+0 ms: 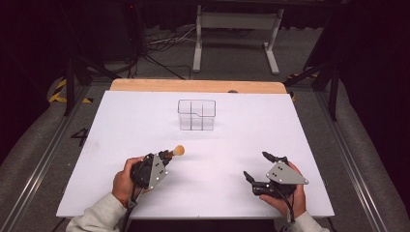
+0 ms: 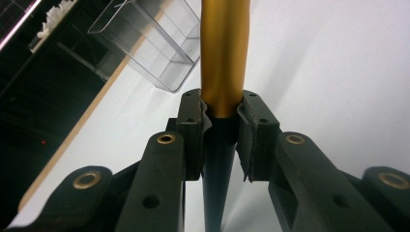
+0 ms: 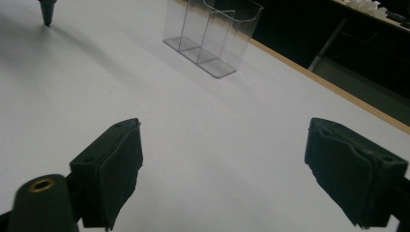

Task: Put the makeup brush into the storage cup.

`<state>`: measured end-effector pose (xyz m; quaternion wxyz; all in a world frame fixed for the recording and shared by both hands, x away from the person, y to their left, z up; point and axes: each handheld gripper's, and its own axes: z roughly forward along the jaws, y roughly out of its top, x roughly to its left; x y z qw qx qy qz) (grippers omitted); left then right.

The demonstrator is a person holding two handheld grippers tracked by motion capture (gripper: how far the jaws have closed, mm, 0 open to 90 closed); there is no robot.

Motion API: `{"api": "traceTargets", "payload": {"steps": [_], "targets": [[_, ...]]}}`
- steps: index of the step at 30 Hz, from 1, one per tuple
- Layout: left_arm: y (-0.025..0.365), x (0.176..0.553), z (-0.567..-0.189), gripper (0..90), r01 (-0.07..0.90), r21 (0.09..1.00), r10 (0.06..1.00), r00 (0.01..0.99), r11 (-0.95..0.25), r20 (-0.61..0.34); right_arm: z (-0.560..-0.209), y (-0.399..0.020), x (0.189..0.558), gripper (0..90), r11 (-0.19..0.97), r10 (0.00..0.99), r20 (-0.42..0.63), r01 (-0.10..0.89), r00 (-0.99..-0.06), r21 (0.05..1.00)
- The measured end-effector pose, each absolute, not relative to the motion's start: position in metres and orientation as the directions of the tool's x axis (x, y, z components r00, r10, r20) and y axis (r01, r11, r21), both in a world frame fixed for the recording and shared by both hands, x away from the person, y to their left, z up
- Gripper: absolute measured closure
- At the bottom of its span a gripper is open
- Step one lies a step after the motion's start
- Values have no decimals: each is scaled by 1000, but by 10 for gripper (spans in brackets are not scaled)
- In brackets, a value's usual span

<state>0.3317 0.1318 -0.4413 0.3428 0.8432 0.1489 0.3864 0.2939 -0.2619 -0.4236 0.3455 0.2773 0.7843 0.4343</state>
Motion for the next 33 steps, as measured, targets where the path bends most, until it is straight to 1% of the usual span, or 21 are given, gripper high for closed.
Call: {"api": "traceTargets", "payload": {"steps": [6, 8, 9, 12, 16, 17, 26, 33], "targets": [[142, 337, -436, 740, 26, 763, 572, 678, -646, 461, -427, -271, 288, 81, 453, 751, -296, 135, -590, 881], [146, 339, -434, 740, 49, 798, 602, 684, -600, 411, -429, -273, 288, 79, 445, 759, -289, 141, -584, 884], [146, 339, -434, 740, 49, 798, 602, 684, -600, 411, -429, -273, 288, 79, 445, 759, -289, 141, -584, 884], [153, 342, -431, 740, 75, 834, 629, 695, -547, 350, -432, -277, 288, 78, 437, 772, -287, 146, -568, 887], [160, 346, -427, 740, 95, 865, 650, 701, -492, 293, -433, -279, 290, 75, 422, 782, -276, 149, -559, 894], [160, 346, -427, 741, 95, 865, 650, 701, -492, 293, -434, -279, 290, 76, 417, 785, -273, 148, -556, 897], [173, 357, -419, 741, 139, 916, 684, 708, -377, 174, -435, -281, 292, 77, 409, 797, -271, 152, -540, 900], [185, 364, -411, 741, 164, 938, 705, 701, -306, 107, -436, -280, 292, 77, 405, 799, -272, 146, -536, 903]]}}
